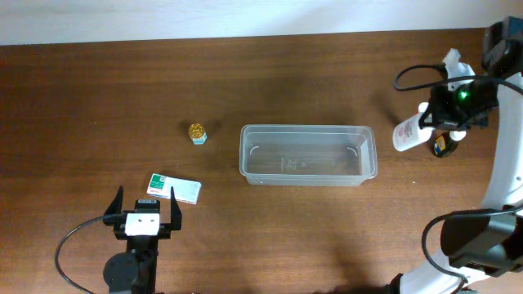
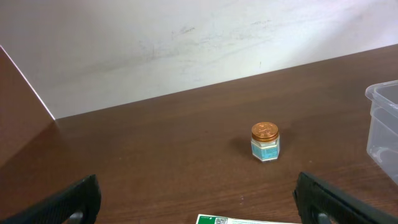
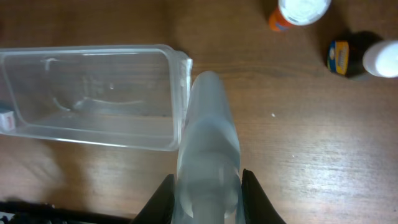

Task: Pack container
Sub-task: 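Lift the white bottle and carry it into the container's right end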

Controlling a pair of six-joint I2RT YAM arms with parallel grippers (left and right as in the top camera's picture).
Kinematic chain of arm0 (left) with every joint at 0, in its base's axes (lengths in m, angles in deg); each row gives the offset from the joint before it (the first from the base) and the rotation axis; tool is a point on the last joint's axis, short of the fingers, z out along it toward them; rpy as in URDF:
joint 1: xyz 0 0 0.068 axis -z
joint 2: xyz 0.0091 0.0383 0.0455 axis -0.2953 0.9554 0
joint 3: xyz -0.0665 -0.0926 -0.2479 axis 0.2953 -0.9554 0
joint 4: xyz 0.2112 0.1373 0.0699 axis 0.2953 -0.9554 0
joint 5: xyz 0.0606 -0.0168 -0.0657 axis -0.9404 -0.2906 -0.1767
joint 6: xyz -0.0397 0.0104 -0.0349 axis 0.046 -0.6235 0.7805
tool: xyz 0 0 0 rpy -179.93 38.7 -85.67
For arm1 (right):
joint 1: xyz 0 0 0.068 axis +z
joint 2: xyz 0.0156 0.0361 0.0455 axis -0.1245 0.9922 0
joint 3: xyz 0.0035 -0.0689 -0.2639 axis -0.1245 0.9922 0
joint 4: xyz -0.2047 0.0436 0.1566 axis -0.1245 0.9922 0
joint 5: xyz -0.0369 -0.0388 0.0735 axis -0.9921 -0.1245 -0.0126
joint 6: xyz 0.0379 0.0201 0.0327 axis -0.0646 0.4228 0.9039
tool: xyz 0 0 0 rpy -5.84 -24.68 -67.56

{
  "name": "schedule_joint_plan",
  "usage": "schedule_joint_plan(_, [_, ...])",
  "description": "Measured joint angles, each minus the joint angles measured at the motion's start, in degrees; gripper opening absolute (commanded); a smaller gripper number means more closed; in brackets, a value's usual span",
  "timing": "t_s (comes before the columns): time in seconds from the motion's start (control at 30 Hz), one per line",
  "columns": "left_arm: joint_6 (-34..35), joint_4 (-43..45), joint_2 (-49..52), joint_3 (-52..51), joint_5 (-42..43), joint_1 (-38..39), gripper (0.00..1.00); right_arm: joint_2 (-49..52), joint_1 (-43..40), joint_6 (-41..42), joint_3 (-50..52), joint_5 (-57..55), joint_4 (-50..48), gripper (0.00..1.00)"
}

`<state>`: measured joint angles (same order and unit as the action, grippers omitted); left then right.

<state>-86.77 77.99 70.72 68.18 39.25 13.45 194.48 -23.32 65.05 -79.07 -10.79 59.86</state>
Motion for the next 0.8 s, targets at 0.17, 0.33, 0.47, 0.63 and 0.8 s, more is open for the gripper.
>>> schedule_joint_plan(0.17, [0.0,0.0,0.0,0.0,0.0,0.0,1.00,0.0,4.8,1.2,-0.3,0.0,0.0,0.17])
schedule_joint_plan(0.33, [0.0,0.0,0.0,0.0,0.0,0.0,1.00,0.0,11.4,3.4,-0.3,-0.5,-1.0,0.17])
schedule_joint_plan(0.47, [0.0,0.0,0.0,0.0,0.0,0.0,1.00,0.0,15.6,6.1,-0.3,-2.6,-3.3,0.17])
schedule_joint_plan(0.63, [0.0,0.0,0.0,0.0,0.0,0.0,1.00,0.7,18.7,8.4,-0.3,-3.8,-4.4,0.17])
schedule_joint_plan(0.8, [0.0,0.0,0.0,0.0,0.0,0.0,1.00,4.5,19.9,11.2,-0.2,-6.2,-4.9,0.17])
